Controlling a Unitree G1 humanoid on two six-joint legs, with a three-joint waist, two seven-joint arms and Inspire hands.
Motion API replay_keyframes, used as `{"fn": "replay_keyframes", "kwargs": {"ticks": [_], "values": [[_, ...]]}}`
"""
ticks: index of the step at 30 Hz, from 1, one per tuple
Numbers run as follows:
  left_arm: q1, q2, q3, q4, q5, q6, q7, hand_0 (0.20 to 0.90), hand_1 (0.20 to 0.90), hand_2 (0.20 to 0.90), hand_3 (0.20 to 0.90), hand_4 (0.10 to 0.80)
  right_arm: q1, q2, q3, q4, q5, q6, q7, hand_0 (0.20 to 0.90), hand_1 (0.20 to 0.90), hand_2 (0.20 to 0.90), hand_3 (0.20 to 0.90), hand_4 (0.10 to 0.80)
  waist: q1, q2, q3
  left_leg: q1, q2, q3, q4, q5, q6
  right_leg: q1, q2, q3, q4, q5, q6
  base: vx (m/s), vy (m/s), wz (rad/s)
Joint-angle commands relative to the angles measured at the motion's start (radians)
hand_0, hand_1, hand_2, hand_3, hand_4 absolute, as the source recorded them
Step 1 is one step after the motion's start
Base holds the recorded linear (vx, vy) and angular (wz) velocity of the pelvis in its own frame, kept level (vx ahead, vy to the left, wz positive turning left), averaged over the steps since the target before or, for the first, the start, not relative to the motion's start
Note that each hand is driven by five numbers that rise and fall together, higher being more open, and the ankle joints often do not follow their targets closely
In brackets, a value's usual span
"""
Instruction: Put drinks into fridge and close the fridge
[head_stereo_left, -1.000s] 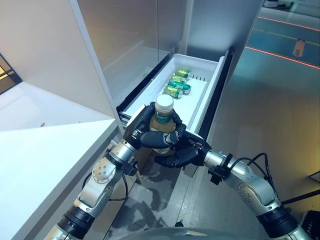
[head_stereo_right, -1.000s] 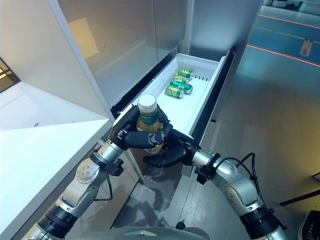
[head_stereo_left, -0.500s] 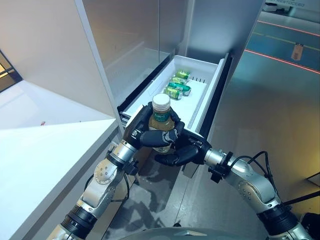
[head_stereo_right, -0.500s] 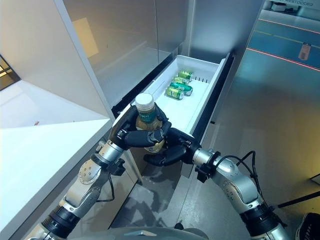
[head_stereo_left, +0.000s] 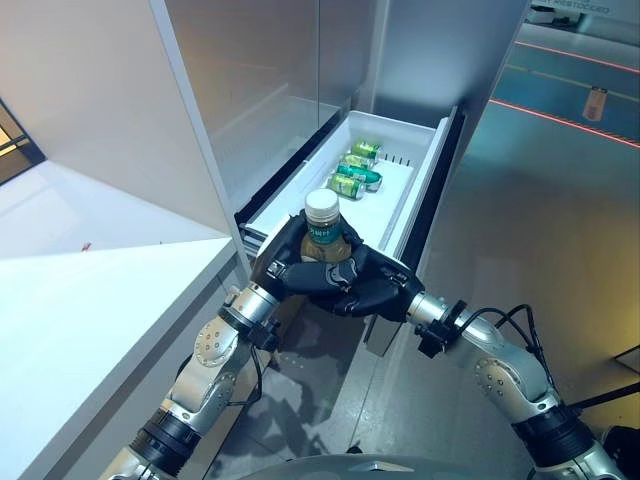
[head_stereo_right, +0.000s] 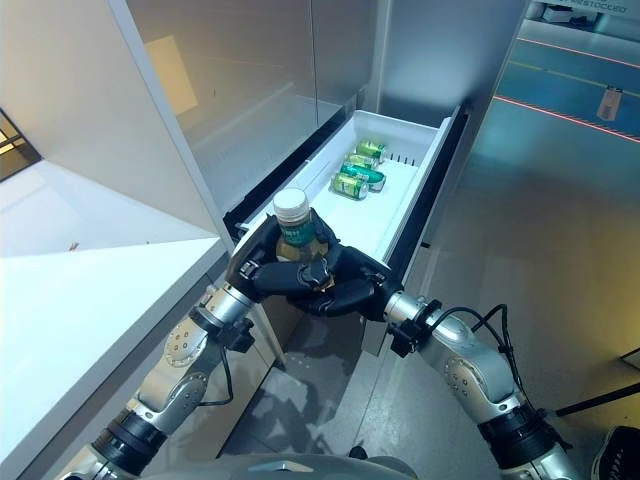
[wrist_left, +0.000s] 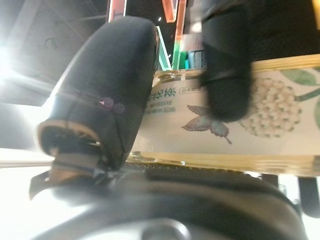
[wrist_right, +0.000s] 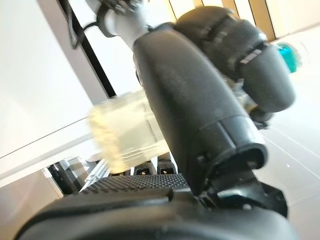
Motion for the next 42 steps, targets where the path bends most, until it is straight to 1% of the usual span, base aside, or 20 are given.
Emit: {"fn": "replay_keyframes", "kwargs": {"ticks": [1,6,10,14,19,21,22,23,24,25,27,29,33,34,35,36,37,38,40,42], "values": [[-0.173,-0.059,-0.037,-0.029,-0.044,-0.097,-0.056,0.300,0.300,0.300,0.200,0.100,-0.154,0.077,-0.065,-0.064,0.113,-0.102,-0.012,0.300,0.300,0.300,0.200,0.100,0.008,-0.004,-0.079,-0.009,-0.027,-0.039,0.040,-0.108,0.024,-0.030,0.033,-0.022,0.064,-0.043,0.053,0.000,0.000,0.00],[-0.179,-0.048,-0.058,-0.012,-0.023,-0.087,-0.066,0.300,0.300,0.300,0.200,0.100,-0.162,0.066,-0.057,-0.052,0.084,-0.097,-0.021,0.300,0.300,0.300,0.200,0.100,0.006,-0.001,-0.077,-0.009,-0.030,-0.047,0.041,-0.108,0.026,-0.029,0.033,-0.019,0.063,-0.043,0.052,0.000,0.000,0.00],[-0.180,-0.041,-0.069,-0.004,-0.046,-0.094,-0.076,0.300,0.300,0.300,0.200,0.100,-0.166,0.053,-0.047,-0.046,0.067,-0.095,-0.027,0.300,0.300,0.300,0.200,0.100,0.004,0.002,-0.077,-0.008,-0.031,-0.047,0.040,-0.107,0.027,-0.029,0.033,-0.016,0.063,-0.043,0.053,0.000,0.000,0.00],[-0.182,-0.048,-0.076,-0.005,-0.072,-0.134,-0.071,0.300,0.300,0.300,0.200,0.100,-0.172,0.051,-0.036,-0.029,0.065,-0.086,-0.039,0.300,0.300,0.300,0.200,0.100,0.001,0.002,-0.080,-0.006,-0.030,-0.046,0.036,-0.106,0.027,-0.029,0.035,-0.011,0.061,-0.042,0.053,0.000,0.000,0.00],[-0.185,-0.059,-0.078,-0.025,-0.076,-0.165,-0.063,0.300,0.300,0.300,0.200,0.100,-0.163,0.058,-0.040,-0.021,0.065,-0.080,-0.057,0.300,0.300,0.300,0.200,0.100,-0.002,-0.002,-0.079,-0.005,-0.028,-0.043,0.028,-0.102,0.027,-0.030,0.036,-0.006,0.058,-0.038,0.054,0.000,0.000,0.00],[-0.190,-0.060,-0.078,-0.032,-0.056,-0.195,-0.044,0.300,0.300,0.300,0.200,0.100,-0.163,0.059,-0.042,-0.021,0.071,-0.068,-0.064,0.300,0.300,0.300,0.200,0.100,-0.005,-0.003,-0.077,-0.006,-0.027,-0.041,0.028,-0.102,0.027,-0.032,0.036,-0.004,0.059,-0.036,0.054,0.000,0.000,0.00],[-0.191,-0.059,-0.077,-0.035,-0.036,-0.219,-0.032,0.300,0.300,0.300,0.200,0.100,-0.161,0.060,-0.042,-0.021,0.066,-0.068,-0.067,0.300,0.300,0.300,0.200,0.100,-0.005,-0.004,-0.077,-0.006,-0.027,-0.040,0.029,-0.102,0.027,-0.033,0.037,-0.003,0.059,-0.036,0.054,0.000,0.000,0.00],[-0.195,-0.057,-0.077,-0.039,0.006,-0.264,-0.004,0.300,0.300,0.300,0.200,0.100,-0.160,0.059,-0.042,-0.019,0.055,-0.067,-0.067,0.300,0.300,0.300,0.200,0.100,-0.006,-0.005,-0.077,-0.006,-0.027,-0.039,0.029,-0.103,0.027,-0.034,0.037,-0.002,0.060,-0.036,0.055,0.000,0.000,0.00],[-0.199,-0.055,-0.076,-0.047,0.035,-0.291,0.018,0.300,0.300,0.300,0.200,0.100,-0.159,0.060,-0.043,-0.019,0.044,-0.066,-0.071,0.300,0.300,0.300,0.200,0.100,-0.006,-0.006,-0.077,-0.006,-0.027,-0.039,0.031,-0.104,0.027,-0.033,0.037,-0.001,0.059,-0.035,0.055,0.000,0.000,0.00],[-0.201,-0.054,-0.076,-0.050,0.049,-0.302,0.027,0.300,0.300,0.300,0.200,0.100,-0.159,0.060,-0.044,-0.019,0.038,-0.067,-0.073,0.300,0.300,0.300,0.200,0.100,-0.006,-0.007,-0.076,-0.006,-0.027,-0.040,0.031,-0.104,0.028,-0.033,0.037,0.000,0.059,-0.035,0.055,0.000,0.000,0.00],[-0.221,-0.049,-0.074,-0.065,0.109,-0.355,0.090,0.300,0.300,0.300,0.200,0.100,-0.166,0.049,-0.045,-0.011,-0.026,-0.098,-0.085,0.300,0.300,0.300,0.200,0.100,-0.006,-0.010,-0.078,-0.007,-0.028,-0.042,0.033,-0.105,0.028,-0.033,0.037,0.001,0.056,-0.034,0.054,0.000,0.000,0.00],[-0.237,-0.049,-0.073,-0.071,0.133,-0.377,0.121,0.300,0.300,0.300,0.200,0.100,-0.176,0.043,-0.045,-0.002,-0.060,-0.121,-0.102,0.300,0.300,0.300,0.200,0.100,-0.005,-0.013,-0.078,-0.007,-0.029,-0.044,0.033,-0.106,0.028,-0.033,0.038,0.002,0.055,-0.032,0.054,0.000,0.000,0.00],[-0.262,-0.057,-0.067,-0.084,0.152,-0.365,0.162,0.300,0.300,0.300,0.200,0.100,-0.217,0.039,-0.055,0.014,-0.112,-0.155,-0.146,0.300,0.300,0.300,0.200,0.100,-0.002,-0.017,-0.077,-0.007,-0.028,-0.048,0.031,-0.105,0.027,-0.032,0.040,0.002,0.053,-0.032,0.053,0.001,-0.020,-0.03],[-0.269,-0.061,-0.067,-0.088,0.151,-0.350,0.172,0.406,0.406,0.406,0.324,0.224,-0.231,0.038,-0.059,0.014,-0.104,-0.148,-0.166,0.300,0.300,0.300,0.200,0.100,-0.002,-0.019,-0.075,-0.008,-0.028,-0.049,0.032,-0.106,0.027,-0.033,0.041,0.002,0.055,-0.032,0.053,0.002,-0.036,-0.03],[-0.272,-0.065,-0.067,-0.090,0.153,-0.343,0.180,0.441,0.441,0.441,0.365,0.265,-0.237,0.040,-0.062,0.013,-0.105,-0.147,-0.181,0.300,0.300,0.300,0.200,0.100,-0.001,-0.019,-0.074,-0.008,-0.028,-0.049,0.033,-0.107,0.027,-0.034,0.041,0.001,0.056,-0.032,0.053,0.000,-0.030,-0.02],[-0.273,-0.066,-0.066,-0.090,0.152,-0.340,0.182,0.547,0.547,0.547,0.488,0.388,-0.240,0.041,-0.064,0.014,-0.106,-0.148,-0.185,0.300,0.300,0.300,0.200,0.100,-0.001,-0.020,-0.074,-0.009,-0.028,-0.049,0.033,-0.107,0.027,-0.034,0.041,0.001,0.056,-0.033,0.053,0.000,0.000,0.00],[-0.274,-0.068,-0.064,-0.089,0.148,-0.332,0.185,0.773,0.773,0.773,0.752,0.652,-0.245,0.043,-0.067,0.015,-0.114,-0.154,-0.196,0.300,0.300,0.300,0.200,0.100,0.000,-0.021,-0.074,-0.010,-0.028,-0.049,0.034,-0.108,0.027,-0.034,0.041,0.001,0.056,-0.033,0.053,0.000,0.000,0.00],[-0.272,-0.068,-0.063,-0.090,0.147,-0.327,0.189,0.900,0.900,0.900,0.900,0.800,-0.246,0.044,-0.069,0.015,-0.121,-0.159,-0.203,0.300,0.300,0.300,0.200,0.100,0.000,-0.021,-0.074,-0.010,-0.028,-0.050,0.033,-0.109,0.028,-0.034,0.042,0.001,0.057,-0.034,0.052,0.012,-0.046,-0.02],[-0.265,-0.070,-0.060,-0.099,0.142,-0.304,0.200,0.900,0.900,0.900,0.900,0.800,-0.248,0.047,-0.075,0.014,-0.149,-0.176,-0.221,0.300,0.300,0.300,0.200,0.100,0.001,-0.021,-0.070,-0.009,-0.027,-0.051,0.034,-0.110,0.029,-0.034,0.043,-0.002,0.058,-0.036,0.051,0.017,-0.046,-0.02],[-0.250,-0.079,-0.053,-0.102,0.102,-0.264,0.191,0.900,0.900,0.900,0.900,0.800,-0.245,0.059,-0.076,0.013,-0.187,-0.195,-0.242,0.300,0.300,0.300,0.200,0.100,0.003,-0.020,-0.066,-0.009,-0.026,-0.053,0.034,-0.110,0.028,-0.034,0.045,-0.003,0.059,-0.036,0.049,0.022,-0.054,-0.02]]}}
